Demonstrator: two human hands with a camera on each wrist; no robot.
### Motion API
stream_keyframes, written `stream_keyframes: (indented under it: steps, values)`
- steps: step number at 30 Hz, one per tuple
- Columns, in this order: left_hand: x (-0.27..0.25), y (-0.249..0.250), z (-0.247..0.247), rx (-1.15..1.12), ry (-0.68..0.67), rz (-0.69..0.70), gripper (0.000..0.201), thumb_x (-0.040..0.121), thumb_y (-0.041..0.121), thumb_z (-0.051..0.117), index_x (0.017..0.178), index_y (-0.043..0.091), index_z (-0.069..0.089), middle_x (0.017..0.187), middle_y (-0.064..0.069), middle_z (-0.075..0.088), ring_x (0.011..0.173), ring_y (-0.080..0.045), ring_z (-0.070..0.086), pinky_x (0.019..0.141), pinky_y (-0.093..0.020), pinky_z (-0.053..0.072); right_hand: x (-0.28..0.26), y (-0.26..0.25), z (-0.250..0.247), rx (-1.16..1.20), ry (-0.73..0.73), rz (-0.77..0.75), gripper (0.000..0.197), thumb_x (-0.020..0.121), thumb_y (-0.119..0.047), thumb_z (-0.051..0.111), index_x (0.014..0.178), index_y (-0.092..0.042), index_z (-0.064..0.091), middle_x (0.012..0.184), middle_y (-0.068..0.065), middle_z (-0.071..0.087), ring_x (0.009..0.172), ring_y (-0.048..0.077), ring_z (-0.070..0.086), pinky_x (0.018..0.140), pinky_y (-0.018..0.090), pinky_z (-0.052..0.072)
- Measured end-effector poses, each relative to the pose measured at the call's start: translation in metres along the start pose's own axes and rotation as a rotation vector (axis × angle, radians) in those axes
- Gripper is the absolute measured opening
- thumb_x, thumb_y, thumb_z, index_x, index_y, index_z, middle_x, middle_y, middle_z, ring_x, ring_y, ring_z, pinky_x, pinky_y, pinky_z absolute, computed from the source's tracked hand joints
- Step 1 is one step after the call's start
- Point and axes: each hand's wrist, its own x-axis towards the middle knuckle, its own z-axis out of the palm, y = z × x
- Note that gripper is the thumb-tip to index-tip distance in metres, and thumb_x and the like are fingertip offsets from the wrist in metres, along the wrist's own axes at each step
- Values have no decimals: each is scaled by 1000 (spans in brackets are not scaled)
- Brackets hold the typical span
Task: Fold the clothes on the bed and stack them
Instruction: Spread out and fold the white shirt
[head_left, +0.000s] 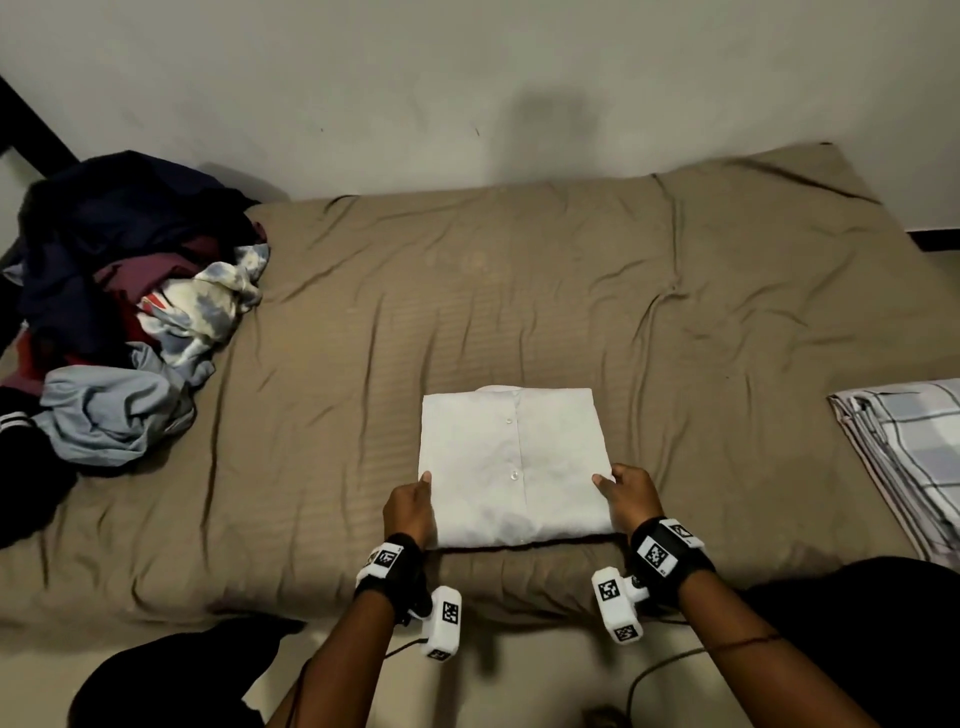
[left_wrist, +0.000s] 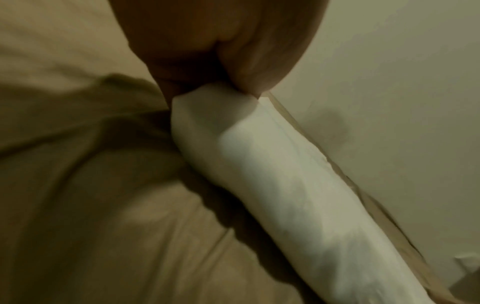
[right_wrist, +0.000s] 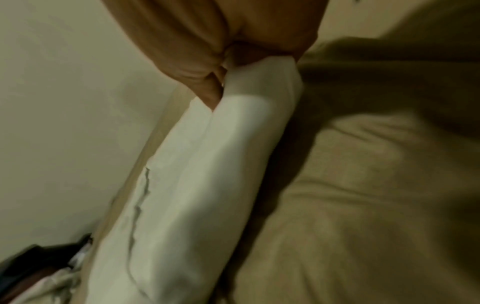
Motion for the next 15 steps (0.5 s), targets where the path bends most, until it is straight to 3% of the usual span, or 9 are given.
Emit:
stream_keyframes:
  steps: [1,3,7,11,15]
  values:
    - [-3,1,0,26,11,5,59,106,40,48,53,13,44,66,-16,60,71,-34,55,65,-35,35,-4,-2,0,-53,18,-11,26,91,-13,70,67,-17,63,69,1,69,71,27,64,69,34,50]
    - [-5,-2,1,33,17,-23,59,104,43,52,54,13,47,70,-21,64,75,-36,59,64,-34,35,-14,-7,0,-170,55,-36,34,93,-15,69,63,-20,54,64,-7,59,69,22,56,59,31,39]
    - [-12,-3,-6,-86,46,-63,55,93,43,70,53,10,51,49,4,49,59,-24,45,57,-35,35,-22,-3,-5,-244,65,-50,16,91,-24,72,82,-16,61,81,-1,65,81,24,60,67,27,36]
    - [-25,-21,-15,-151,115,-20,26,85,36,81,73,14,74,70,2,73,71,-20,66,69,-30,48,-35,5,-11,-296,189,15,11,85,-24,74,85,-19,64,89,5,69,88,29,62,74,30,42]
    - [-29,-39,-16,-173,24,5,17,79,37,85,76,22,79,72,6,76,75,-15,70,76,-31,54,-39,16,-8,-230,132,26,10,84,-13,74,82,-16,65,83,7,71,88,32,67,73,29,42]
